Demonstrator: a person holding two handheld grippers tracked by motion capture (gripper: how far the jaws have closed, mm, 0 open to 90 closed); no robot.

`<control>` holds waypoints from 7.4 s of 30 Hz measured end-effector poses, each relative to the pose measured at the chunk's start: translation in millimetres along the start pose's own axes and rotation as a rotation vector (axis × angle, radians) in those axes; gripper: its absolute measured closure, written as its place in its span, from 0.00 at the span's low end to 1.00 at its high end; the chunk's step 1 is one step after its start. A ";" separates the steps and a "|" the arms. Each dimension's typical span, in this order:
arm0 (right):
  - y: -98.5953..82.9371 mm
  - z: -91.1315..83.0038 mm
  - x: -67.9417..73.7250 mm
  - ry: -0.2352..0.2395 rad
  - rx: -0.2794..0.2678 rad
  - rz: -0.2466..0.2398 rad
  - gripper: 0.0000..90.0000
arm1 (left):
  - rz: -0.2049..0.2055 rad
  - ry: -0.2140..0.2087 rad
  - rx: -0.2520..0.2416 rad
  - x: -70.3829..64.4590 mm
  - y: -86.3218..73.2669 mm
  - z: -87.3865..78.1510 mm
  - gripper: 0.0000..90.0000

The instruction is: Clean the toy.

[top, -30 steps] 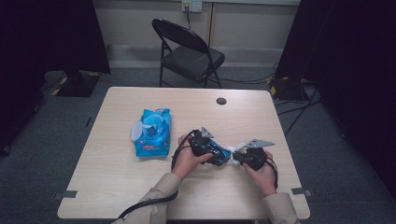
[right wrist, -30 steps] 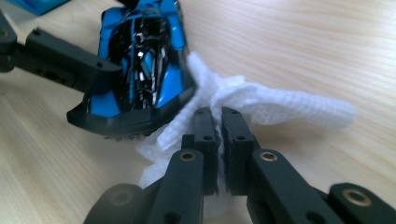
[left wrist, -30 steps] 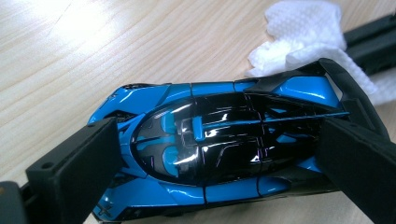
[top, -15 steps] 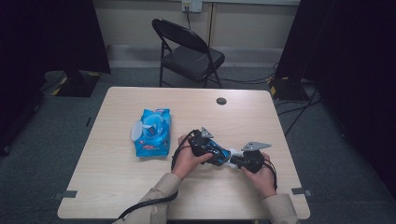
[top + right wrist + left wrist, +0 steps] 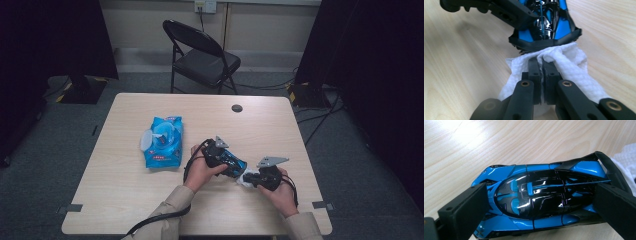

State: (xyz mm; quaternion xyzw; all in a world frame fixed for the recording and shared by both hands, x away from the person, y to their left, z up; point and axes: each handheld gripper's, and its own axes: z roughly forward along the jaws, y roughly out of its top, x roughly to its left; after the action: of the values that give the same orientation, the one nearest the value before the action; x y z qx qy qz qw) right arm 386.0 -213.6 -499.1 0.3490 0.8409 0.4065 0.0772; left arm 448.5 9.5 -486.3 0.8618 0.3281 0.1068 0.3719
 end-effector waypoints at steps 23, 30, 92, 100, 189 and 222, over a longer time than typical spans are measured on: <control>6.2 15.8 29.6 0.132 0.004 -0.064 0.97 | 0.003 0.002 0.002 -0.1 0.0 -0.2 0.00; 15.7 4.5 36.1 0.167 -0.004 -0.099 0.97 | -0.004 0.002 -0.008 -0.6 -0.4 0.4 0.00; 61.4 19.4 -61.8 -0.185 -0.051 0.060 0.72 | 0.004 -0.003 0.036 -0.1 4.4 0.0 0.00; 61.5 3.1 -69.1 -0.246 -0.069 0.095 0.53 | 0.003 -0.003 0.035 -0.2 4.5 0.5 0.00; 89.5 88.7 -48.3 -0.082 0.017 0.024 0.96 | 0.008 -0.007 -0.008 0.7 -1.4 -0.6 0.00; 51.5 46.0 -56.4 -0.002 0.019 -0.011 0.96 | 0.006 -0.003 -0.006 0.6 -0.7 -0.4 0.00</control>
State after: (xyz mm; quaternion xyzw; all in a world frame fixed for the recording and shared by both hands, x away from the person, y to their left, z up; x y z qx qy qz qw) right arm 474.0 -199.4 -500.0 0.3453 0.8466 0.3976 0.0768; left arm 448.4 10.4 -486.5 0.8618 0.3249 0.1077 0.3744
